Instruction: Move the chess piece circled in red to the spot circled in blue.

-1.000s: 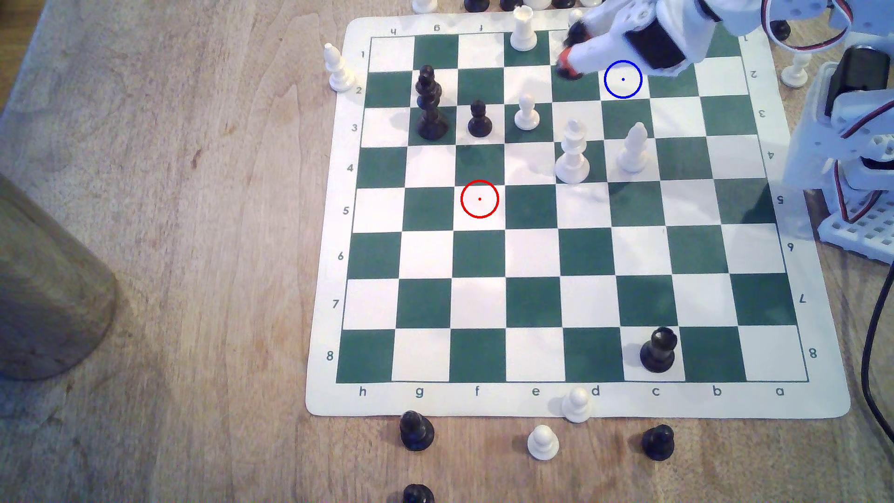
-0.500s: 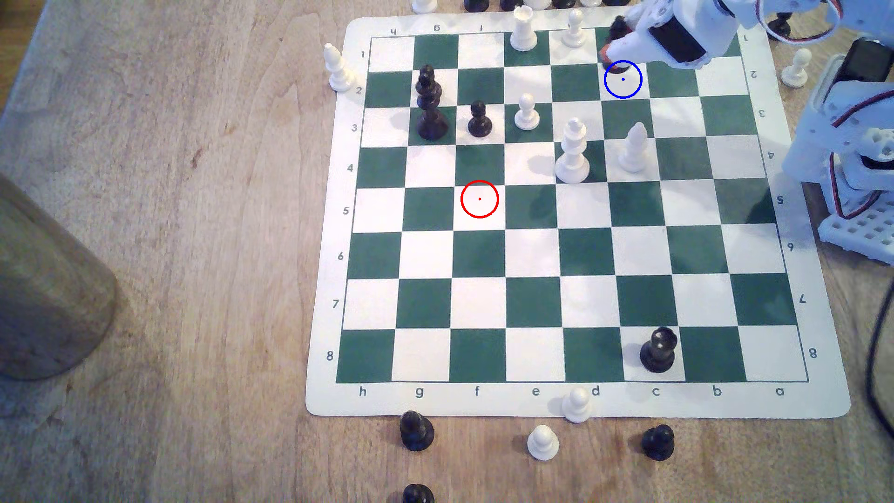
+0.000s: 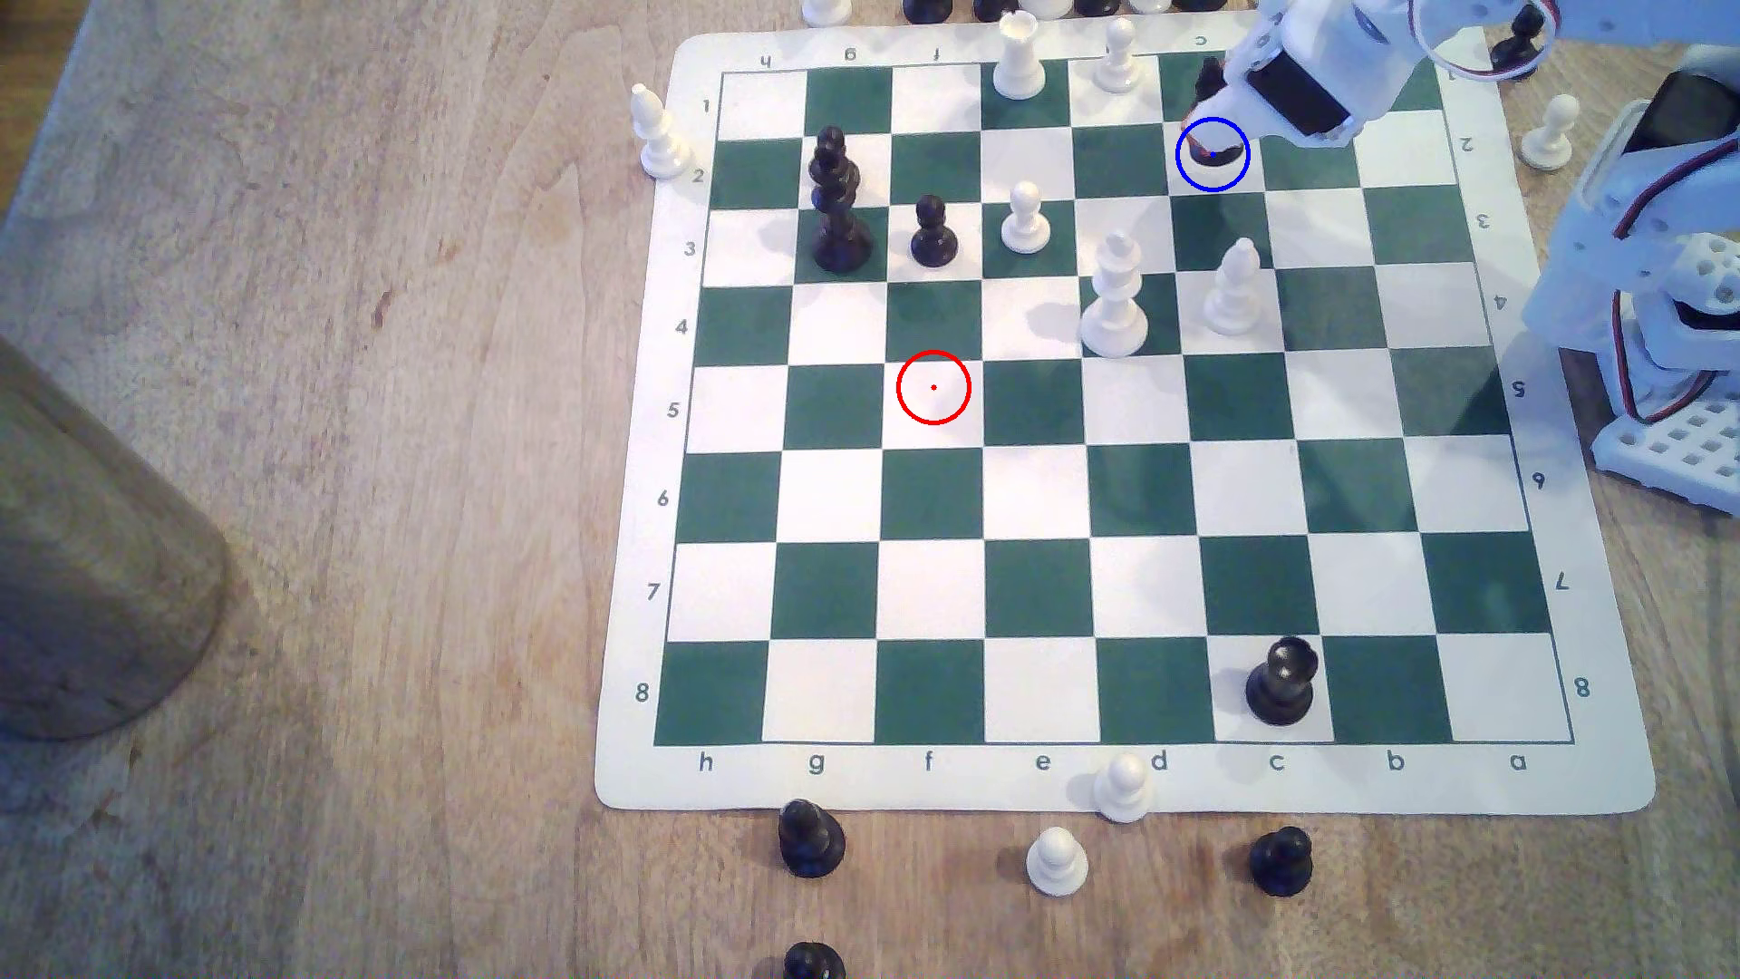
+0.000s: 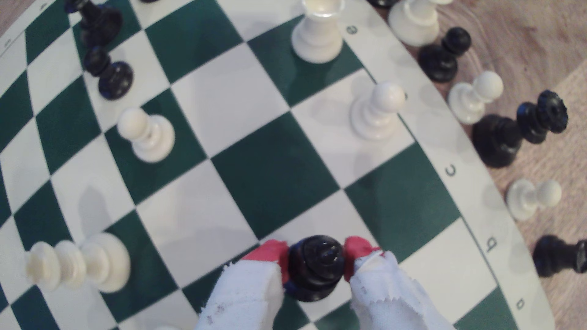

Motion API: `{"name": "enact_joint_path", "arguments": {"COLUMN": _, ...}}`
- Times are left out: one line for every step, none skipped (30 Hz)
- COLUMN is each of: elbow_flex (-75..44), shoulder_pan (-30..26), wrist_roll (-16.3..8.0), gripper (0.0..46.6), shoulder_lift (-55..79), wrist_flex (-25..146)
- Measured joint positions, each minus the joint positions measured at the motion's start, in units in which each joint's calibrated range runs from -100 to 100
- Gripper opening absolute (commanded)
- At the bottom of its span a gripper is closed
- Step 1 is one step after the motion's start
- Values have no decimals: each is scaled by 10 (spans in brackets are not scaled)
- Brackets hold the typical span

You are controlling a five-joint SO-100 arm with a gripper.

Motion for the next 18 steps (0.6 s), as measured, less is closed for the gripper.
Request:
{"name": "enact_joint_path", "arguments": {"elbow_flex": 0, "shoulder_pan": 0, "wrist_roll": 0, "gripper": 3, "shoulder_lift": 7, "wrist_flex": -6}}
{"name": "enact_joint_path", "arguments": {"elbow_flex": 0, "shoulder_pan": 0, "wrist_roll": 0, "gripper": 3, "shoulder_lift": 18, "wrist_flex": -13}}
{"name": "enact_joint_path", "arguments": {"elbow_flex": 0, "shoulder_pan": 0, "wrist_roll": 0, "gripper": 3, "shoulder_lift": 20, "wrist_flex": -16}}
{"name": "enact_joint_path", "arguments": {"elbow_flex": 0, "shoulder_pan": 0, "wrist_roll": 0, "gripper": 3, "shoulder_lift": 25, "wrist_flex": -22}}
{"name": "enact_joint_path", "arguments": {"elbow_flex": 0, "shoulder_pan": 0, "wrist_roll": 0, "gripper": 3, "shoulder_lift": 32, "wrist_flex": -29}}
{"name": "enact_joint_path", "arguments": {"elbow_flex": 0, "shoulder_pan": 0, "wrist_roll": 0, "gripper": 3, "shoulder_lift": 39, "wrist_flex": -35}}
{"name": "enact_joint_path", "arguments": {"elbow_flex": 0, "shoulder_pan": 0, "wrist_roll": 0, "gripper": 3, "shoulder_lift": 51, "wrist_flex": -44}}
{"name": "enact_joint_path", "arguments": {"elbow_flex": 0, "shoulder_pan": 0, "wrist_roll": 0, "gripper": 3, "shoulder_lift": 54, "wrist_flex": -48}}
{"name": "enact_joint_path", "arguments": {"elbow_flex": 0, "shoulder_pan": 0, "wrist_roll": 0, "gripper": 3, "shoulder_lift": 59, "wrist_flex": -53}}
{"name": "enact_joint_path", "arguments": {"elbow_flex": 0, "shoulder_pan": 0, "wrist_roll": 0, "gripper": 3, "shoulder_lift": 64, "wrist_flex": -57}}
{"name": "enact_joint_path", "arguments": {"elbow_flex": 0, "shoulder_pan": 0, "wrist_roll": 1, "gripper": 3, "shoulder_lift": 70, "wrist_flex": -60}}
{"name": "enact_joint_path", "arguments": {"elbow_flex": 0, "shoulder_pan": 0, "wrist_roll": 1, "gripper": 3, "shoulder_lift": 71, "wrist_flex": -61}}
{"name": "enact_joint_path", "arguments": {"elbow_flex": 0, "shoulder_pan": 0, "wrist_roll": 1, "gripper": 3, "shoulder_lift": 75, "wrist_flex": -65}}
{"name": "enact_joint_path", "arguments": {"elbow_flex": 0, "shoulder_pan": 1, "wrist_roll": 1, "gripper": 3, "shoulder_lift": 77, "wrist_flex": -68}}
{"name": "enact_joint_path", "arguments": {"elbow_flex": 0, "shoulder_pan": 5, "wrist_roll": 1, "gripper": 3, "shoulder_lift": 80, "wrist_flex": -71}}
{"name": "enact_joint_path", "arguments": {"elbow_flex": 0, "shoulder_pan": 7, "wrist_roll": 1, "gripper": 3, "shoulder_lift": 82, "wrist_flex": -72}}
{"name": "enact_joint_path", "arguments": {"elbow_flex": 0, "shoulder_pan": 7, "wrist_roll": 1, "gripper": 3, "shoulder_lift": 85, "wrist_flex": -72}}
{"name": "enact_joint_path", "arguments": {"elbow_flex": 0, "shoulder_pan": 7, "wrist_roll": 1, "gripper": 3, "shoulder_lift": 86, "wrist_flex": -72}}
